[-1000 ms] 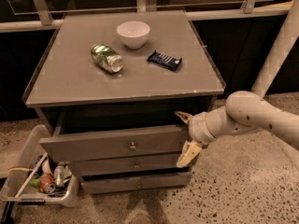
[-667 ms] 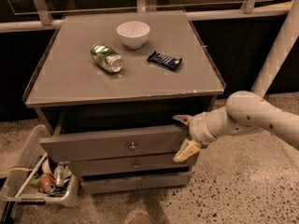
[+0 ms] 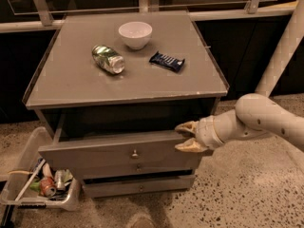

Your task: Open top drawer

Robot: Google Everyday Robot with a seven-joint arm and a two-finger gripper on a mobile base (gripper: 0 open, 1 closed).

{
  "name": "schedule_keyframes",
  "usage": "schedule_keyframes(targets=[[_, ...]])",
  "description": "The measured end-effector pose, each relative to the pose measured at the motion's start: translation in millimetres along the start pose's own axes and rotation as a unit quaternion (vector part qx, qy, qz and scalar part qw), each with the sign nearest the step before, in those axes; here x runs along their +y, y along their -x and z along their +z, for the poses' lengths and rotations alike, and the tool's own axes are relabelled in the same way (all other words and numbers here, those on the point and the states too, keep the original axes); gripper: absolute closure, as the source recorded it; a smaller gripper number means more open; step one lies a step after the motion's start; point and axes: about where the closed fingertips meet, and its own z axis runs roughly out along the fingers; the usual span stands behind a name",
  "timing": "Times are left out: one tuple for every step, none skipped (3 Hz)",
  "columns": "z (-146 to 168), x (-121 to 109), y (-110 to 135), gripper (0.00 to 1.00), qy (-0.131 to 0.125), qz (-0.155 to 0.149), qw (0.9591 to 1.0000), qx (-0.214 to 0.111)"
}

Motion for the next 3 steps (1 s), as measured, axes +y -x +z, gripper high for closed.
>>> schedule_keyframes(targets=[[-7.6,8.5,6.5,0.88,-0.002,-0.002,1.0,-0.009],[-9.9,11.4,6.7,1.0,-0.003,-0.001,0.9999,-0.01],[-9.9,11.4,6.7,0.82,-0.003,-0.001,0.9999,-0.01]])
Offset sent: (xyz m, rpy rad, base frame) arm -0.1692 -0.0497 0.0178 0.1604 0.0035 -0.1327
